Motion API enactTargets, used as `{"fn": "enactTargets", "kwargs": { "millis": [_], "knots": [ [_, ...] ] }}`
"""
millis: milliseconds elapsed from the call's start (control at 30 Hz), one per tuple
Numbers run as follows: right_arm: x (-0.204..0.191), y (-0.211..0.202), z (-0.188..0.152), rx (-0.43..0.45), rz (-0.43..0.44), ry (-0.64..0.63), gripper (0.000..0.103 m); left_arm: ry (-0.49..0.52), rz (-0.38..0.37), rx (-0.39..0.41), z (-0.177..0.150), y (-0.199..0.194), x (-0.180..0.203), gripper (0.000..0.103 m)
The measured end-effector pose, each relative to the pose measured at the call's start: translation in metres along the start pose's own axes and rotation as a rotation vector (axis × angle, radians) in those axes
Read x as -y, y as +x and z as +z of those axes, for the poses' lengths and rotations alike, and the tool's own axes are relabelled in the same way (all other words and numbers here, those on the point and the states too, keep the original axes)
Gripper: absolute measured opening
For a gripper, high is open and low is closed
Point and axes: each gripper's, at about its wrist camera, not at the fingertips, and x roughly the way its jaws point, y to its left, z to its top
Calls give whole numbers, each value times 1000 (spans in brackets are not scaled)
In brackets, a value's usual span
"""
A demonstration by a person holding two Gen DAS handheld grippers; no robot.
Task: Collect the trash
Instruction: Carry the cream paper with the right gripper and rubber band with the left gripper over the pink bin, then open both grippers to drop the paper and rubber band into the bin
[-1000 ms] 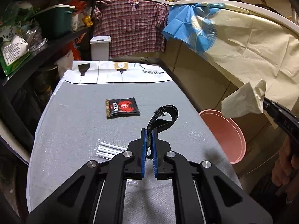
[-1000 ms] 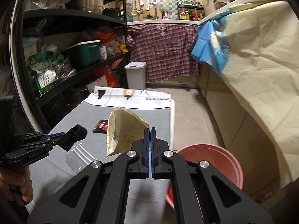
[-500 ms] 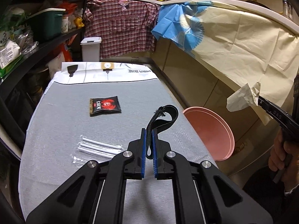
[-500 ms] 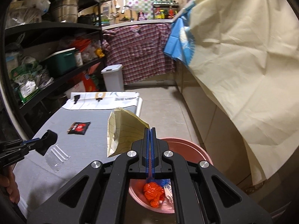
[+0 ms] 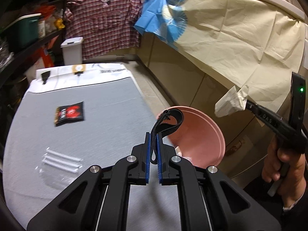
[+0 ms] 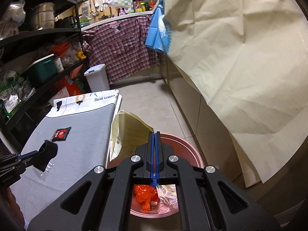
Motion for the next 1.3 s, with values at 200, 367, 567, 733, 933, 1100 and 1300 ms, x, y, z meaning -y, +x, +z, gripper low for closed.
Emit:
{"fn": "enactTargets", "kwargs": {
  "millis": [200, 367, 567, 733, 933, 1100, 1300],
  "knots": [
    [13, 9, -1, -15, -16, 16, 1, 13, -26, -4, 20, 27, 29, 6],
    [22, 22, -2, -42, -23, 33, 1, 18, -42, -20, 31, 49, 44, 6],
    [24, 31, -2, -58, -19, 43, 1, 18, -48, -63, 36, 78, 55, 6],
    [25, 38, -4, -72, -20, 41, 1, 28, -52, -84, 36, 93, 61, 6],
    [25, 45, -3, -83, -22, 39, 2, 22, -59, -106, 35, 106, 60, 7],
    [26, 58, -5, -142, -45, 43, 26, 19, -81, -129, 34, 112, 59, 33],
    [27, 56, -7, -122, -57, 52, 47, 1, -84, -101, 31, 101, 52, 33]
  ]
}}
